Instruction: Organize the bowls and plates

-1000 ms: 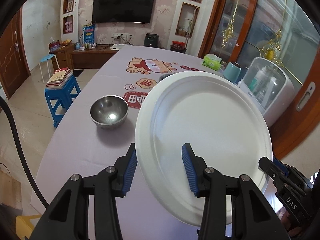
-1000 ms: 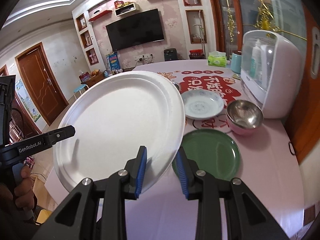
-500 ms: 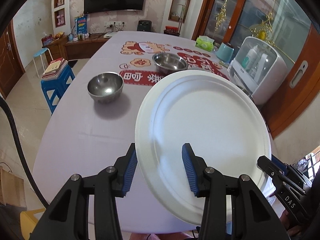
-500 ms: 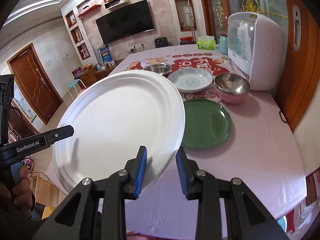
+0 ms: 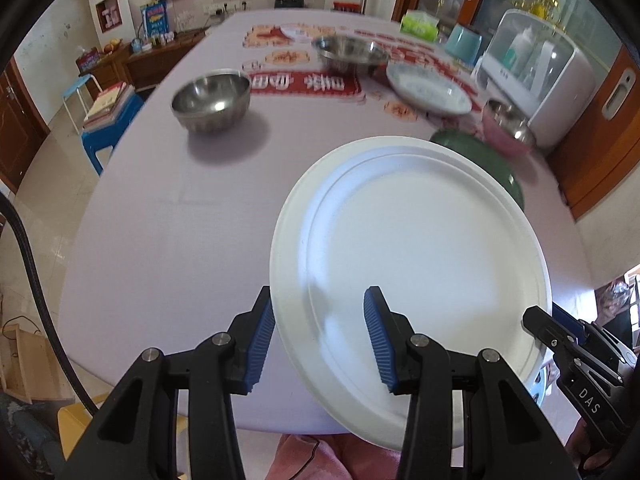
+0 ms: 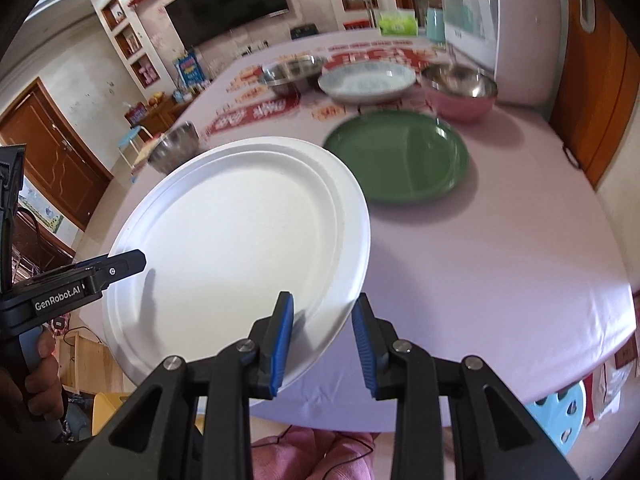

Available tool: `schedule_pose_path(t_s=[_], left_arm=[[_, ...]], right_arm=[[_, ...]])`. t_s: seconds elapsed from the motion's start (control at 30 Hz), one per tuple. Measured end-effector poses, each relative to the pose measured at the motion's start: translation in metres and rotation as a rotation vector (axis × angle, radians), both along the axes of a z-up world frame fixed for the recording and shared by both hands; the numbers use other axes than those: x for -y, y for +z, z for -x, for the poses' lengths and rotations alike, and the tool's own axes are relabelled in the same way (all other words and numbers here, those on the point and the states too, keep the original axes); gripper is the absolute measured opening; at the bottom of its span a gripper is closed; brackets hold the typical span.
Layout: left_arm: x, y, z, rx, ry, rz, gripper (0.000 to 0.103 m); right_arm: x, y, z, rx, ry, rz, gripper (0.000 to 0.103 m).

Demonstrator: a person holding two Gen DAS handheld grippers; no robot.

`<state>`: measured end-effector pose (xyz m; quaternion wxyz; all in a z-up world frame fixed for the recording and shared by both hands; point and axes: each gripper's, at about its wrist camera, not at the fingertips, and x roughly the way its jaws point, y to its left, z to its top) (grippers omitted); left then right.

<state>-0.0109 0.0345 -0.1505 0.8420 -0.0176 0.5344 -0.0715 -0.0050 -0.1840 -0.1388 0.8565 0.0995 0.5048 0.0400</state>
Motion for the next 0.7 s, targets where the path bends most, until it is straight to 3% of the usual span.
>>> schedule_pose_path(t_s=[0.27,0.7], left_arm=[[0.007,-0.037,-0.011,-0.065,-0.034,-0.025,0.043],[0.0,-0.064,-0.031,-0.151,-0.079,-0.007,0.043]], right_arm=[[-0.002,-0.031,-0.005,-0.087,-0.025,0.014,0.031],[-0.008,-0.053,-0.023,-0.17,-0.056,0.039,0.031]])
